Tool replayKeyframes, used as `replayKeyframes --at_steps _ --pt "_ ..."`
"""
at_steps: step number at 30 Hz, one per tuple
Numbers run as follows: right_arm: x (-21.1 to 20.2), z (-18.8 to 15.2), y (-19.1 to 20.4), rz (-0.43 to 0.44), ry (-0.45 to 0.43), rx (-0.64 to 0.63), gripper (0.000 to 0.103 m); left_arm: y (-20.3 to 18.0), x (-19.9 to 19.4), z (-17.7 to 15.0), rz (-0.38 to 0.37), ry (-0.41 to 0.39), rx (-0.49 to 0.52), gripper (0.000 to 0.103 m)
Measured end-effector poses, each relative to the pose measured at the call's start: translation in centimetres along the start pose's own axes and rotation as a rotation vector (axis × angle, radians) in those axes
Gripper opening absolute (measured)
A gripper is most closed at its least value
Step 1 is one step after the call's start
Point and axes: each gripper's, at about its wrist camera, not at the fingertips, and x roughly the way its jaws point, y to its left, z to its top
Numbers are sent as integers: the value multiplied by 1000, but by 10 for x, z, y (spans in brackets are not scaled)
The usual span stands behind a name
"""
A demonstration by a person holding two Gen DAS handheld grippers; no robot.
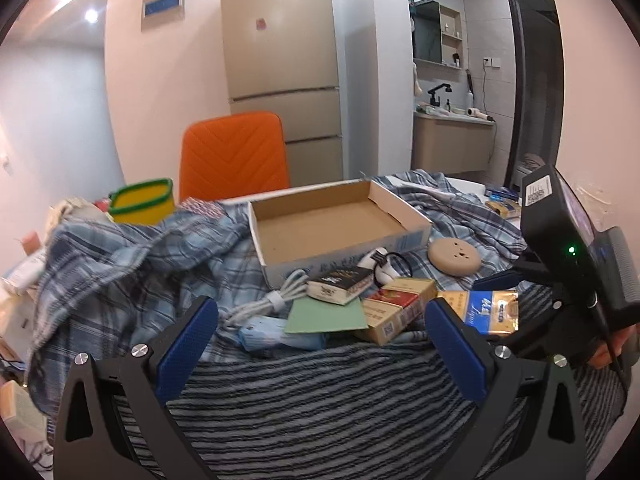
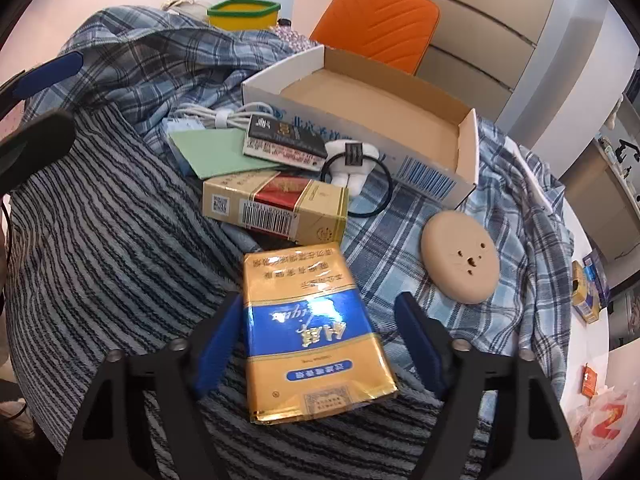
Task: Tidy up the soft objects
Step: 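Grasp the gold-and-blue Liqun pack with the right gripper, then grasp the red-and-cream cigarette pack with the left gripper while the right gripper holds the Liqun pack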
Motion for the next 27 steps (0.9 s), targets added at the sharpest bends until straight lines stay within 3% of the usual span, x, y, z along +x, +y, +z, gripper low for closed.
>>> replayKeyframes --at_steps 3,5,9,11,17,20,22,27 --pt "1 -1 -3 27 7 31 58 -1 1 0 17 -15 12 103" --pt "-2 -1 -4 20 -4 48 57 2 1 -1 -23 -14 -3 103" --pt "-13 -4 -8 19 -43 101 55 5 1 -1 -15 -11 -10 103" --pt "-23 -5 -12 12 -86 148 54 5 1 -2 -17 -6 -6 103" --pt "-63 -11 -31 -125 -331 380 54 -3 5 -2 -25 12 19 103" --pt "-72 -14 -42 -192 -425 476 54 -9 8 -5 -27 34 69 103" --pt "-70 -14 -48 -175 -455 496 54 -10 11 -8 -27 57 98 103" --pt "-52 -23 -55 -153 -450 547 54 -22 27 -8 -12 114 234 96"
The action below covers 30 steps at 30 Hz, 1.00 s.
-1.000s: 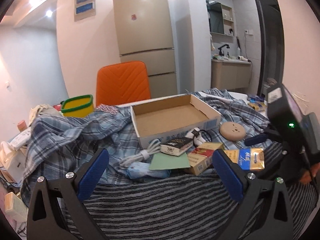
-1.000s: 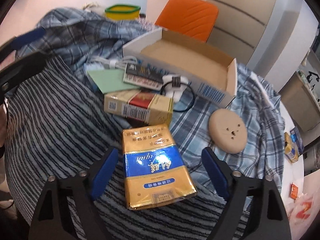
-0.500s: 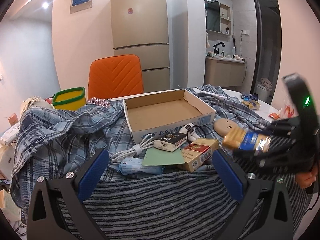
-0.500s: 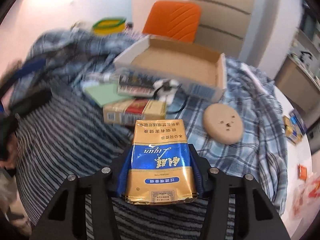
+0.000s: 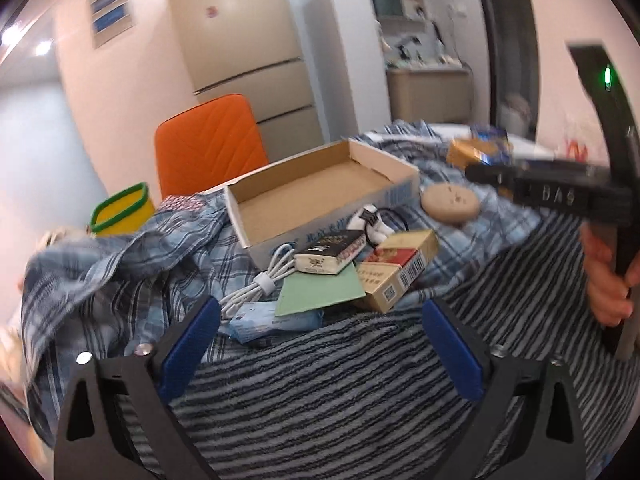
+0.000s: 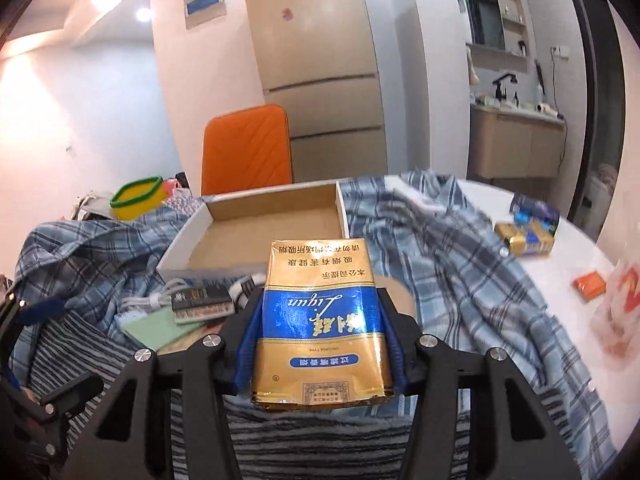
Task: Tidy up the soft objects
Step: 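Grasp the red-and-cream cigarette pack with the left gripper while the right gripper holds the Liqun pack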
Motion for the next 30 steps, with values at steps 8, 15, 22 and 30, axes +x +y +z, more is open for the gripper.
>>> replayKeyframes --at_steps 8,15,22,30 --pt "-22 -5 7 -86 -122 -20 55 -36 36 21 -35 121 193 78" --pt "-12 -4 -26 -46 -59 130 55 -71 61 29 -21 169 338 72" --pt "-5 -7 -38 -35 -23 186 55 -91 81 33 30 215 416 60" --pt "-2 -7 -35 -23 -3 174 55 -78 80 37 26 205 357 25"
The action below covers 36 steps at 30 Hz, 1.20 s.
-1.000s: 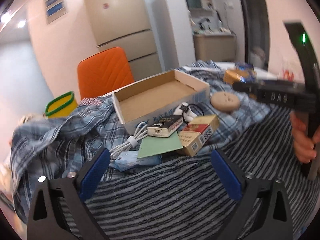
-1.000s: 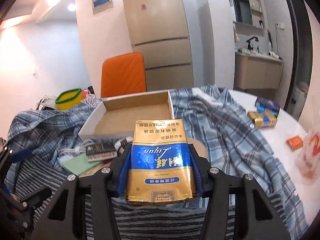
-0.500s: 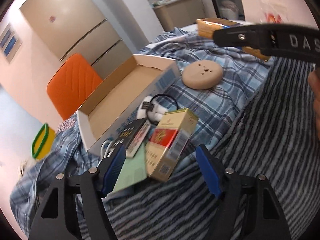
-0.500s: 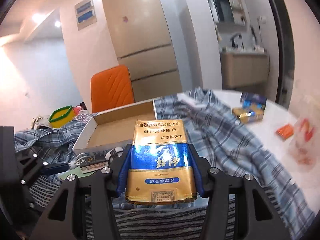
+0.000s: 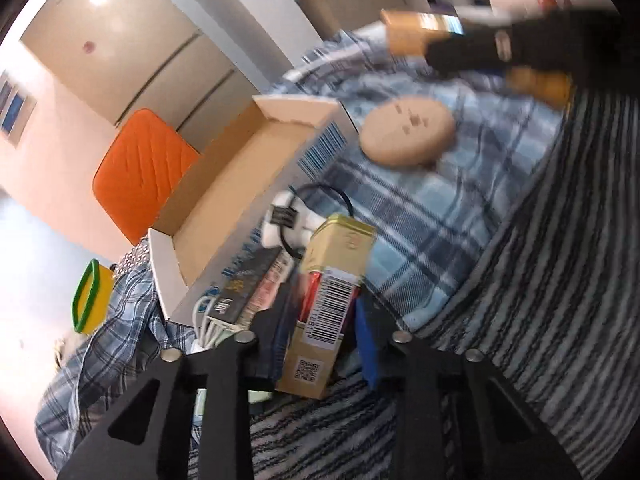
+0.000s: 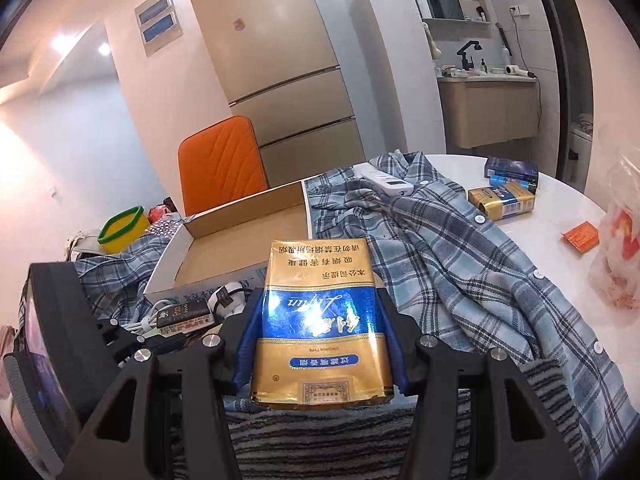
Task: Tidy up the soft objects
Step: 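Grasp the red-and-cream cigarette pack with the left gripper while the right gripper holds the Liqun pack, then lower both packs into the cardboard box and open both grippers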
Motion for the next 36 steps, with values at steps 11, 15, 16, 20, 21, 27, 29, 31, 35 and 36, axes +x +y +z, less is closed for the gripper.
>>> replayKeyframes --at_steps 11,15,16,20,21,27,29,31,35,36 --pt "-4 -1 9 17 -27 -47 55 46 -75 -34 -73 -311 -353 24" --pt "-7 -5 29 45 -47 -149 55 58 -86 -54 -105 -333 -466 24" --pt "-8 -6 32 55 -48 -166 55 61 -87 -59 -110 -328 -496 24" --pt "-8 -7 39 71 -51 -204 55 70 -89 -76 -157 -249 -579 24" --pt "-7 -7 40 74 -45 -207 55 72 -90 -77 -177 -230 -578 24" --pt "-4 -9 42 80 -20 -217 55 70 -71 -71 -170 -131 -524 23" --pt "-4 -9 45 82 -23 -230 55 68 -59 -72 -187 -103 -530 23" --pt "-4 -9 44 81 -23 -230 55 67 -48 -74 -186 -98 -548 23" --pt "-3 -9 43 81 -18 -218 55 70 -39 -80 -186 -121 -587 22" --pt "-3 -9 43 82 -18 -218 55 72 -39 -80 -193 -125 -591 22"
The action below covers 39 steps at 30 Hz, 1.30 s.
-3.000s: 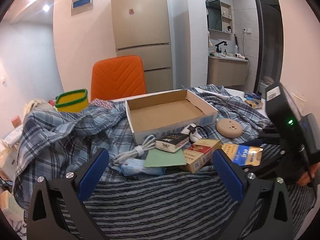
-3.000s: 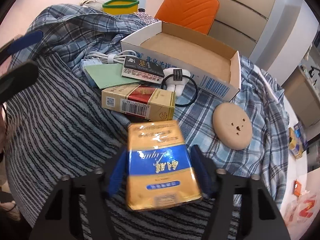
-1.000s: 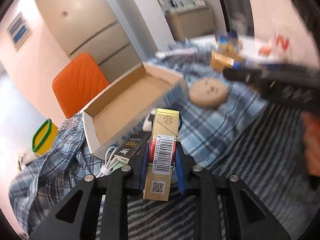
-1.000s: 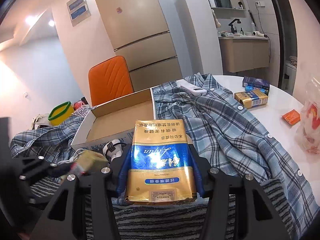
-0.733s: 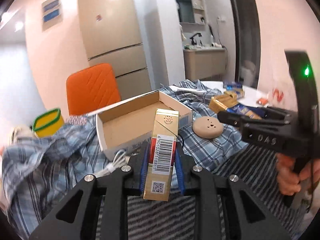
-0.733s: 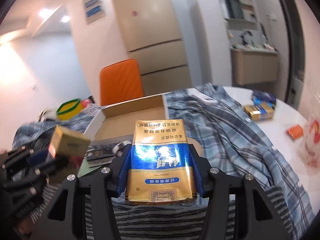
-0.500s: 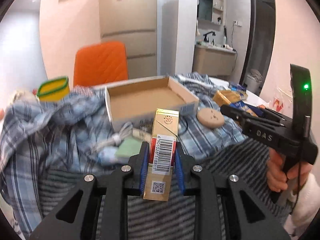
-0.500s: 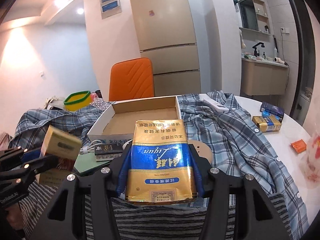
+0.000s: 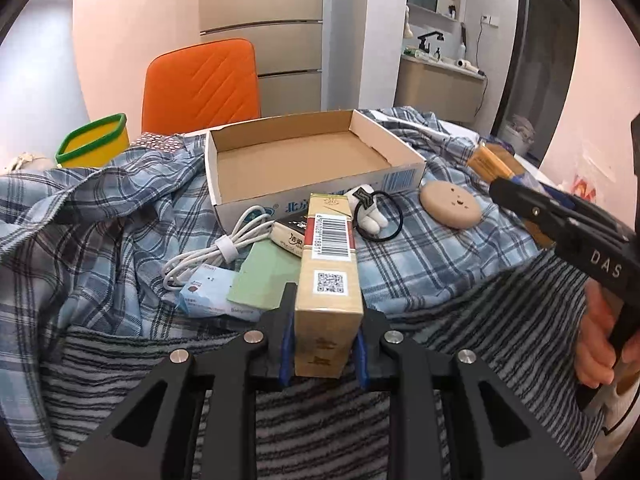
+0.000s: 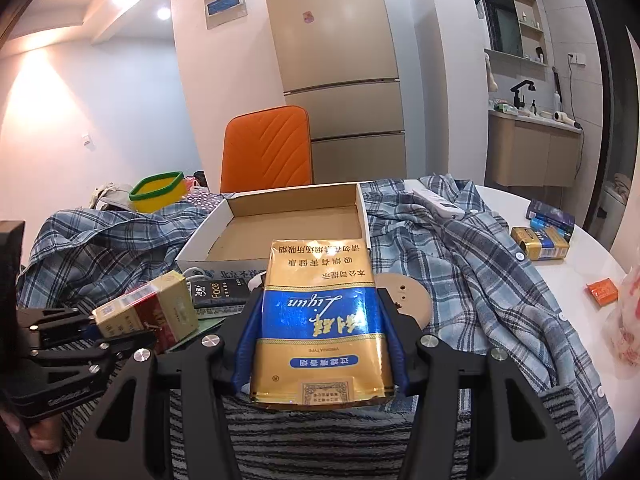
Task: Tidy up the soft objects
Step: 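Lower both packs into the cardboard box and open both grippers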
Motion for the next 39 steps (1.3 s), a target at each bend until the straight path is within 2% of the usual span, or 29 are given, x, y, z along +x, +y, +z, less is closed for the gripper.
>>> replayKeyframes --at_steps 4,6,10,12,14,18,23,29,33,37,39 --pt "-1 0 0 -1 -6 -5 55 3 -8 0 -30 -60 -5 22" --pt "-3 0 -1 -1 -14 -3 55 3 -21 -2 -45 -137 2 22" --pt "-12 0 0 -2 -56 -8 55 -5 -54 -9 22 -320 33 22" --pt "-16 0 0 -8 -75 -9 55 -4 -68 -11 33 -378 11 22" --pt "-22 0 1 -16 -99 -10 55 -2 -79 -10 40 -411 -13 22" --pt "-31 1 9 -46 -143 -45 55 -5 -97 -3 76 -472 11 22" --pt "-48 13 23 -73 -189 -71 55 -6 -106 18 60 -514 4 22" --pt "-69 59 28 -84 -280 -77 55 -5 -116 61 77 -613 8 22" --pt "-78 101 25 -70 -331 -43 55 0 -121 92 86 -649 -41 22" --pt "-84 139 28 -96 -404 -37 55 -4 -124 117 107 -703 -36 22" --pt "-80 155 27 -78 -420 -14 55 -4 -119 132 108 -710 -19 22"
